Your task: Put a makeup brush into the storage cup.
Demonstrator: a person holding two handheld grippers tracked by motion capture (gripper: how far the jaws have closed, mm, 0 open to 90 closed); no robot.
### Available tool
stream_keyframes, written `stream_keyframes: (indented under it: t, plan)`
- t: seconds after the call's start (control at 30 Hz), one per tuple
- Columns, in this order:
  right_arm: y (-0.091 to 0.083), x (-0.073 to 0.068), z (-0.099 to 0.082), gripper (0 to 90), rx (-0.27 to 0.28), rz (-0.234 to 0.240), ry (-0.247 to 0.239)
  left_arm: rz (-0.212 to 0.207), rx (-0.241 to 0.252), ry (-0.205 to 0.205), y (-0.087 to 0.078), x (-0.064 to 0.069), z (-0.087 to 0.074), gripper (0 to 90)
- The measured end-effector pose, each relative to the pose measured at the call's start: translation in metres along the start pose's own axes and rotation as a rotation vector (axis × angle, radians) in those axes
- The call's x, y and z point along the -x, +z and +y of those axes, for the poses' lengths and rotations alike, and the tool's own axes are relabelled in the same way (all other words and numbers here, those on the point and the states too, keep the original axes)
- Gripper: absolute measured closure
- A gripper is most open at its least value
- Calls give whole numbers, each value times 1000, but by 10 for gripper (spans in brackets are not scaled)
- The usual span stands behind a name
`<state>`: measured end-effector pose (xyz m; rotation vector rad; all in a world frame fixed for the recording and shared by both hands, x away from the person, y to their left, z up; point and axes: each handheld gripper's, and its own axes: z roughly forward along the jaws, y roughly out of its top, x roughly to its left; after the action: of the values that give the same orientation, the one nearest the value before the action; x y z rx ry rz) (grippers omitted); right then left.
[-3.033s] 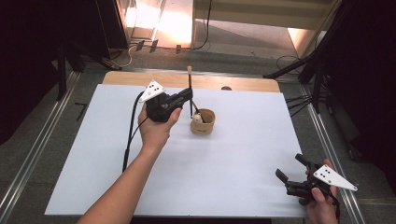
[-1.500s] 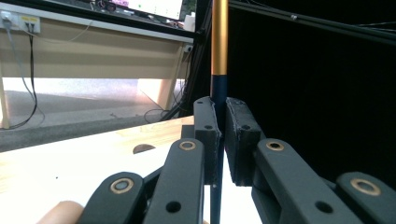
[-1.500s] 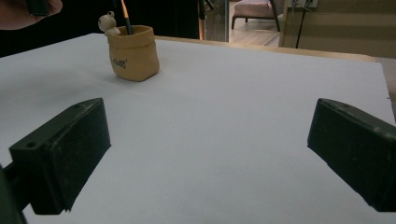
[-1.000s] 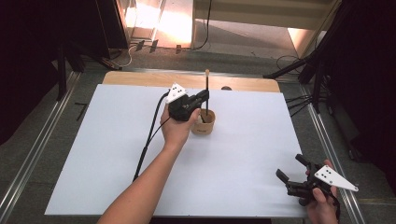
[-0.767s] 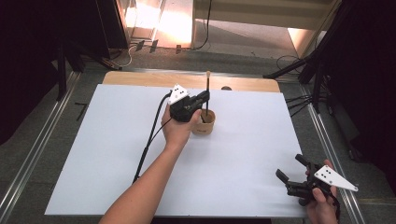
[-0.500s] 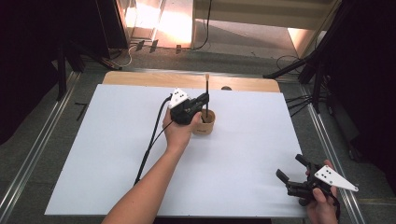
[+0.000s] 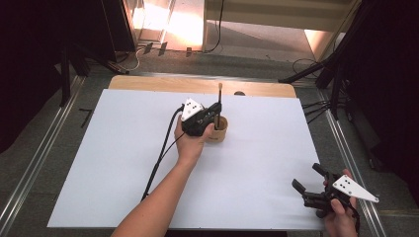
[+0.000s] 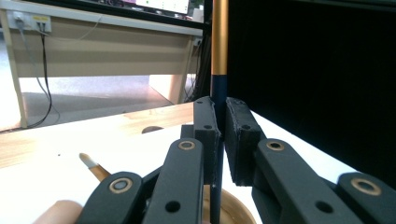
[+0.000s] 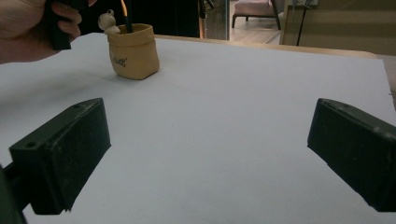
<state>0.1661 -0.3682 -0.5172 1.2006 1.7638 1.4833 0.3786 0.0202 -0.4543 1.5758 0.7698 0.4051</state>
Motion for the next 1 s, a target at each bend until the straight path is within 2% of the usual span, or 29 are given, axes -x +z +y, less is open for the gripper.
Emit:
stream_keyframes:
  t: [0.2,0.33,0.47,0.63,0.77,0.9,1.0]
  plan:
    - [0,0,0,0,1,0,1,10,0,4,1,4,-3,849]
    - [-1,0,0,0,0,-1,-2,27,-16,5,0,4,-8,848]
    - [-1,0,0,0,0,-2,-3,24,-10,-1,-2,3,-10,848]
    - [0,0,0,0,0,0,-1,25,-4,5,-3,2,-9,845]
    - [0,0,0,0,-1,-1,-4,33,-19,24,-4,2,-9,841]
    - [0,0,0,0,0,0,-1,25,-20,34,-5,2,-8,796]
    - [0,0,0,0,0,-1,0,21,-16,23,-6,2,-7,727]
